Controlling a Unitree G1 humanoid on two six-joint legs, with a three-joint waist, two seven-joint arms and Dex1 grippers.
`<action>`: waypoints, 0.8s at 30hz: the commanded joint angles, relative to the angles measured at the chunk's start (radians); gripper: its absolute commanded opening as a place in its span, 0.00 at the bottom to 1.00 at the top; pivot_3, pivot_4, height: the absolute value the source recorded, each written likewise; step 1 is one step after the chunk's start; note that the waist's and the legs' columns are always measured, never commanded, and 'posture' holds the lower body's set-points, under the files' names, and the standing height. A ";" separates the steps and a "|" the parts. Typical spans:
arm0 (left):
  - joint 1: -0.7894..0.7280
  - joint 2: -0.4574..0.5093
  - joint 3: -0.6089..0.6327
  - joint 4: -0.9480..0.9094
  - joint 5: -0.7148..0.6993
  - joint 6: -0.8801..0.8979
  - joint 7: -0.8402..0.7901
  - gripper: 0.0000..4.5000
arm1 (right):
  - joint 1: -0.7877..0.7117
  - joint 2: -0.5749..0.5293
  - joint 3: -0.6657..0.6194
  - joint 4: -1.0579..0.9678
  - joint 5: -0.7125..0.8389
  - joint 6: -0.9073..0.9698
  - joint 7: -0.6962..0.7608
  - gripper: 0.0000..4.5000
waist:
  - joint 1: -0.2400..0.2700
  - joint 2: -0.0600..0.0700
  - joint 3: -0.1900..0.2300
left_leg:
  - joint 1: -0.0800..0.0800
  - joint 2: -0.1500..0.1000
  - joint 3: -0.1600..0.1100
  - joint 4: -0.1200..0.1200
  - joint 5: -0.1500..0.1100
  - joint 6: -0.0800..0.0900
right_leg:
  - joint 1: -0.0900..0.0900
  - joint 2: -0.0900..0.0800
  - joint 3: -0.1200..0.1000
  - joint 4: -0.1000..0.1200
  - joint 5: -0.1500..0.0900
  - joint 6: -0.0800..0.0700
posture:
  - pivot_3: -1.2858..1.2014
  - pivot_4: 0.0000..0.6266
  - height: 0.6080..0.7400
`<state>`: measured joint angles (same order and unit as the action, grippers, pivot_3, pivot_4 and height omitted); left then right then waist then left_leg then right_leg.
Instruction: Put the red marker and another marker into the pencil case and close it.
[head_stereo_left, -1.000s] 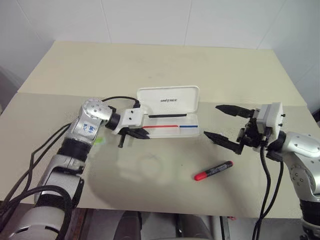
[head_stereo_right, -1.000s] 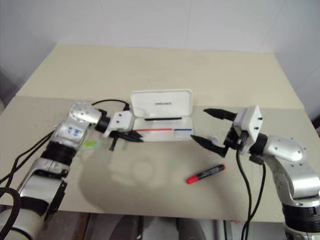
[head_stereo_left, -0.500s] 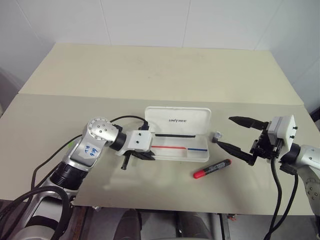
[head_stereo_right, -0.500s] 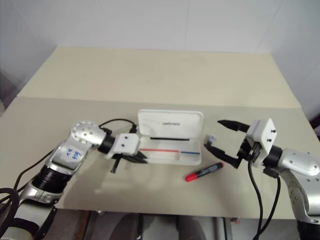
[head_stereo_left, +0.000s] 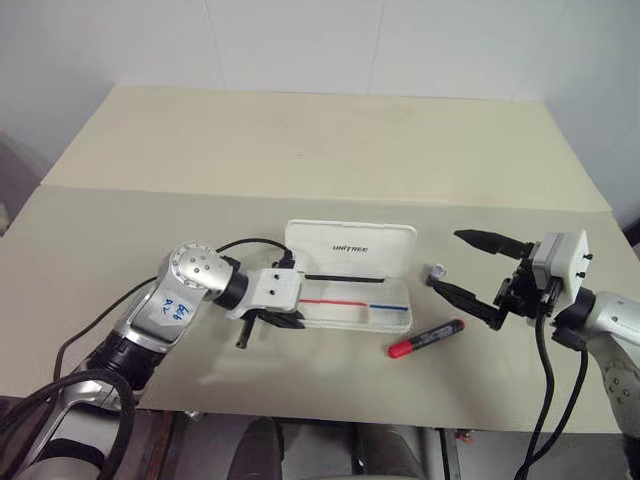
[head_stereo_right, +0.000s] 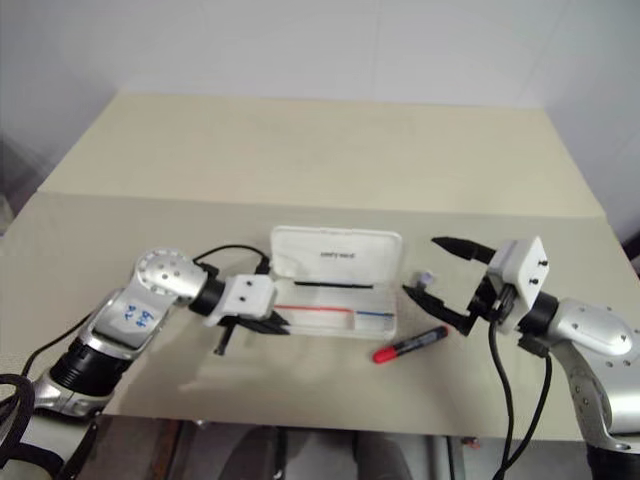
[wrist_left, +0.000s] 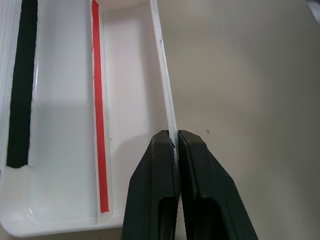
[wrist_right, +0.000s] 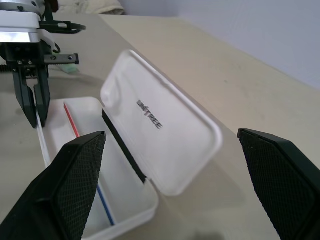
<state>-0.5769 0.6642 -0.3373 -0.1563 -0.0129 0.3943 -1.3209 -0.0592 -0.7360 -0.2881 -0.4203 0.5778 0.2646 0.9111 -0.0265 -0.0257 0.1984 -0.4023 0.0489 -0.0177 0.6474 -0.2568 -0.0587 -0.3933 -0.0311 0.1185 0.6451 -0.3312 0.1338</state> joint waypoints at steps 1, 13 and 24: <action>-0.019 -0.013 0.002 -0.025 -0.030 0.008 0.013 0.01 | -0.009 0.004 -0.009 -0.022 0.010 -0.006 -0.009 1.00 | 0.000 0.000 0.000 | 0.000 0.000 0.000 0.000 0.000 0.000 | 0.000 0.000 0.000 0.000 0.000 0.000 | 0.52 0.24 1.00; 0.008 0.006 -0.028 0.008 0.001 -0.045 0.054 0.47 | -0.012 -0.013 -0.022 -0.040 0.030 0.019 -0.011 1.00 | -0.002 0.000 0.000 | 0.000 0.000 0.000 0.000 0.000 0.000 | 0.000 0.000 0.000 -0.001 0.000 0.000 | 0.52 0.24 1.00; 0.027 -0.011 0.030 -0.122 -0.183 0.026 0.020 0.76 | -0.011 -0.009 -0.010 -0.041 0.040 0.029 0.003 1.00 | -0.004 0.000 0.000 | 0.000 0.000 0.000 -0.001 0.000 0.000 | 0.000 0.000 0.000 -0.001 0.000 0.000 | 0.52 0.24 1.00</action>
<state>-0.5629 0.6416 -0.3305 -0.2332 -0.1593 0.4240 -1.2900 -0.0632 -0.7363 -0.2832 -0.4304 0.5954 0.2938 0.9057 -0.0300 -0.0257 0.1984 -0.4024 0.0490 -0.0176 0.6467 -0.2569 -0.0587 -0.3934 -0.0311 0.1186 0.6444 -0.3312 0.1338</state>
